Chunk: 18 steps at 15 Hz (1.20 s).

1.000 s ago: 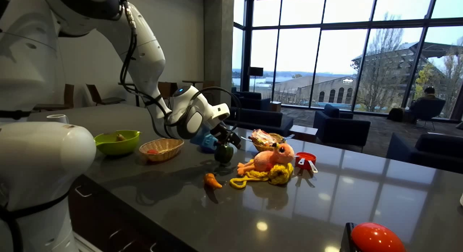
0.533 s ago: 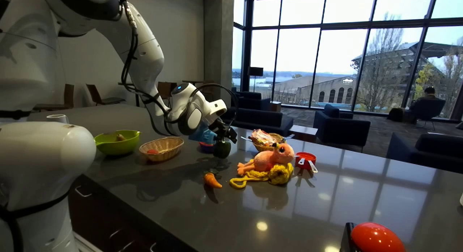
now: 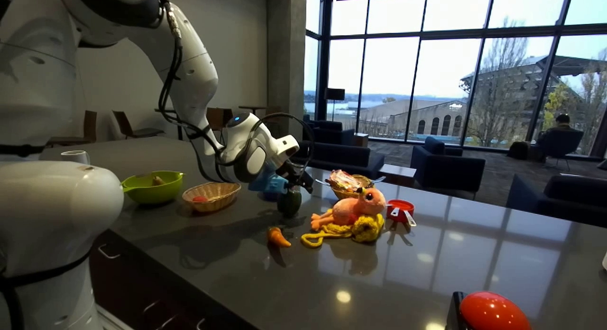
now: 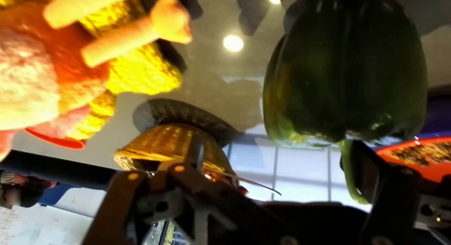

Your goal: Move the green pepper closer to the orange bowl

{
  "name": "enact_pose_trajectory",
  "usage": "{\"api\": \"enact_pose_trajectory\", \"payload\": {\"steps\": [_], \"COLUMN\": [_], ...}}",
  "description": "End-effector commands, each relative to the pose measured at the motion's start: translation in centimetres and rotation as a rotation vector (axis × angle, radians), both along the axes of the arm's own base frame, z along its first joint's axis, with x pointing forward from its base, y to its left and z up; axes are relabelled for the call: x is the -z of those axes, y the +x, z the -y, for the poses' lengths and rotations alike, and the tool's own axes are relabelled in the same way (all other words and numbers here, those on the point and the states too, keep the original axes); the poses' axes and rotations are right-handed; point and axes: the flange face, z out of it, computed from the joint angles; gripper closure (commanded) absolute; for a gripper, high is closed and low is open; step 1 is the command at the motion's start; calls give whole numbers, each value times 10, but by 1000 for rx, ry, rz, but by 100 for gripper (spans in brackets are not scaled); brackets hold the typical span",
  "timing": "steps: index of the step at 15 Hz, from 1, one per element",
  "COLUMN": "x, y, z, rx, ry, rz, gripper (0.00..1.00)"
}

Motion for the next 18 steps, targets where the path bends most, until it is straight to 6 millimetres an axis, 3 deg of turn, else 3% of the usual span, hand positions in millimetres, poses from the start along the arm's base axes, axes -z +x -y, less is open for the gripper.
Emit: {"api": "enact_pose_trajectory", "payload": {"steps": [1,6,7,8,10,15,18], "x": [14,18,14,10,-2,-25,-29], "y": [-6,-2,-1,1,7,18,18], "z": [13,6,4,2,2,5,6], "rx": [19,-3,-13,-21,-24,-33,-36], "ry": [-40,-35,-30,-33,-38,-63,-66], "rz": [-37,-43,-35,-26,-1,46,53], "gripper": [0,0,25,26,39,79,100]}}
